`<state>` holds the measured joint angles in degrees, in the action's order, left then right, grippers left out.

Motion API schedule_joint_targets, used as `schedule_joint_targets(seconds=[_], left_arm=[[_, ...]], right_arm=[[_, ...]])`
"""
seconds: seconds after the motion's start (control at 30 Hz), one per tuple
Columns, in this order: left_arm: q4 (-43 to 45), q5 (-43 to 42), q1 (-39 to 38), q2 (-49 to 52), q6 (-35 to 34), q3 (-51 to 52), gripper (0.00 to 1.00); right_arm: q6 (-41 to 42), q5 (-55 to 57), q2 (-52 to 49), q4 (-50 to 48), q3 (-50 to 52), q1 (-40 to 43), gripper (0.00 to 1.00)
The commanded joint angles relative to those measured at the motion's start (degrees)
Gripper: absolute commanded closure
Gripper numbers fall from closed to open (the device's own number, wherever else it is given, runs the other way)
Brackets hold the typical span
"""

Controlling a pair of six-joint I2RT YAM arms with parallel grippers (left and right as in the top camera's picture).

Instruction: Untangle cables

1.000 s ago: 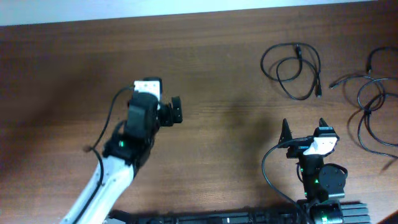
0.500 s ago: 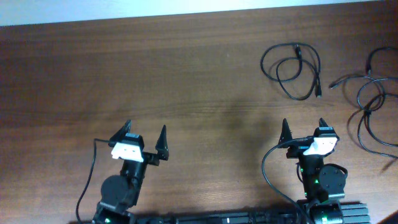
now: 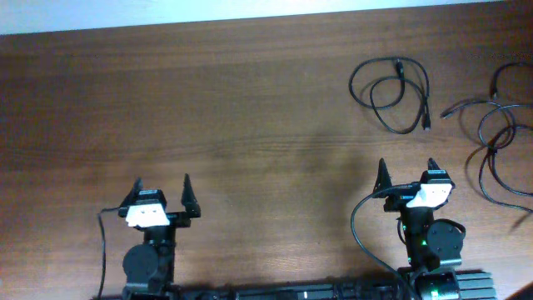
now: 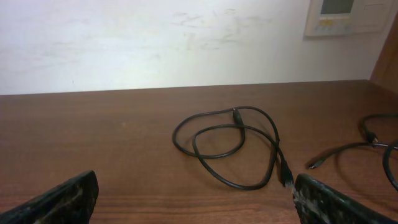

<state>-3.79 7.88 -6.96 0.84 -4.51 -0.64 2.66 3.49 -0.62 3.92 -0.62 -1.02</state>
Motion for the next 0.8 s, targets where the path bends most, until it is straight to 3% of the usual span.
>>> schedule_joint_targets(seconds=[0.0,0.17,0.77], left_arm=[[-0.4,-0.7,4.2,-0.6,1.2,0.2,0.01],[-1.1,-5.5,5.9,-0.6,5.9,0.1,0.01],[-1.0,-5.6,5.9,-0.5,5.9,0.1,0.01]], right_arm=[[0.0,0.9,0.4,0.4,0.3,-0.2,0.01],[0.0,0.9,0.4,0.4,0.3,-0.2,0.01],[0.0,0.9,0.4,0.4,0.3,-0.2,0.01]])
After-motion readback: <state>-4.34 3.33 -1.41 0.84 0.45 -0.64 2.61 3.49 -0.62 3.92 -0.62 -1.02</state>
